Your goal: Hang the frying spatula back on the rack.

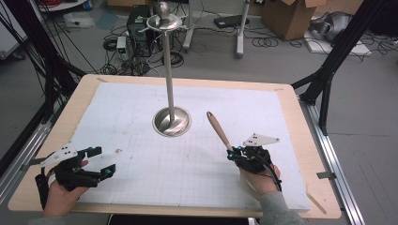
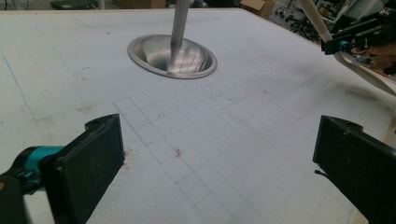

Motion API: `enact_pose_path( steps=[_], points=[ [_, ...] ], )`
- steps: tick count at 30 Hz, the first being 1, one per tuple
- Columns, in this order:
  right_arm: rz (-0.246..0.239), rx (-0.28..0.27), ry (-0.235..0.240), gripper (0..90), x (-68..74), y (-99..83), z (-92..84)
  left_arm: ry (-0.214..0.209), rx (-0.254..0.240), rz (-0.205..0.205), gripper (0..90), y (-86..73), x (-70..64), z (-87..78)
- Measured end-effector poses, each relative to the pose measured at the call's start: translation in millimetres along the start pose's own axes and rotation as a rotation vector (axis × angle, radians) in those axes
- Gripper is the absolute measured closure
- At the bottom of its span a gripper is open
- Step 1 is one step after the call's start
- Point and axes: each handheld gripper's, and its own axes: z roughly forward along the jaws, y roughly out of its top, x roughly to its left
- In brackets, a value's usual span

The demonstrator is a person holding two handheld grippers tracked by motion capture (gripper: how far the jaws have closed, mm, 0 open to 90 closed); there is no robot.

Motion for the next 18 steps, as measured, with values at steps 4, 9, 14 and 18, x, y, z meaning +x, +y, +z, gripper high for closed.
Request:
enact_pose_path(
  steps=[4,9,14,18],
  points=[
    [0.003,-0.003,0.009,77.9,-0.2,5.5,-3.0,-0.006,-0.004,-0.001,2.5,0.2,0.0,-0.4],
    [0.008,-0.017,0.022,77.8,-1.7,13.6,-7.4,-0.009,-0.01,-0.002,2.5,0.6,0.2,-1.2],
    [0.004,-0.029,0.027,77.9,-1.5,24.3,-12.9,-0.011,-0.014,0.0,2.5,0.7,-0.2,-1.1],
    [0.009,-0.049,0.046,77.9,0.3,28.0,-13.5,-0.01,-0.017,-0.002,2.5,0.5,-0.4,-0.9]
  ],
)
